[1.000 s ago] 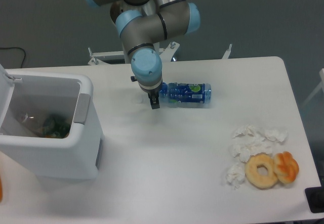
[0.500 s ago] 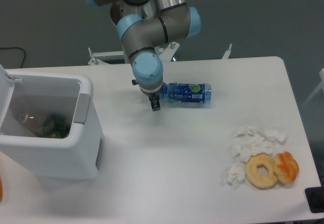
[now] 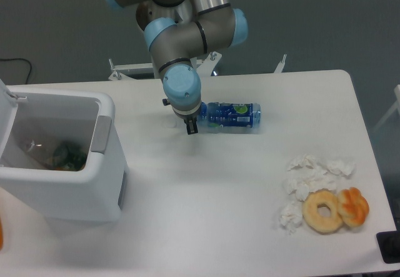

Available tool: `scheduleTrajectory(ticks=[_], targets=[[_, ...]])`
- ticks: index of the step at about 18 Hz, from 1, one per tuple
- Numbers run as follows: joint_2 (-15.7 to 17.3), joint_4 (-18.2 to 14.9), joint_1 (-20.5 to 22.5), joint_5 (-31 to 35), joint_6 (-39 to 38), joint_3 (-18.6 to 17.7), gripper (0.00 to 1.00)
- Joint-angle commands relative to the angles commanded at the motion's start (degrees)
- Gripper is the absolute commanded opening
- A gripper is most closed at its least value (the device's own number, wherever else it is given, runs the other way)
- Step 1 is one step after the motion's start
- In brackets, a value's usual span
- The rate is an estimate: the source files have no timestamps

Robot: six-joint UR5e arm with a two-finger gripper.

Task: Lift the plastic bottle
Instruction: 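Close the gripper around the bottle's cap end, then lift the grasped bottle up off the table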

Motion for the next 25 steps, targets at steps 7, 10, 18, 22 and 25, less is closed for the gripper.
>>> scheduleTrajectory(ticks=[7, 10, 18, 22, 25], targets=[[0.1, -0.6, -0.1, 0.3, -1.1, 1.2, 0.11], [0.2, -1.1, 0.0, 0.3, -1.1, 1.8, 0.11], [1.8, -13.1, -0.6, -1.8, -2.4, 17.9, 0.11], [2.4, -12.7, -0.1, -8.3, -4.7, 23.0, 0.11], [2.4, -12.7, 0.1, -11.9, -8.3, 27.1, 0.1]])
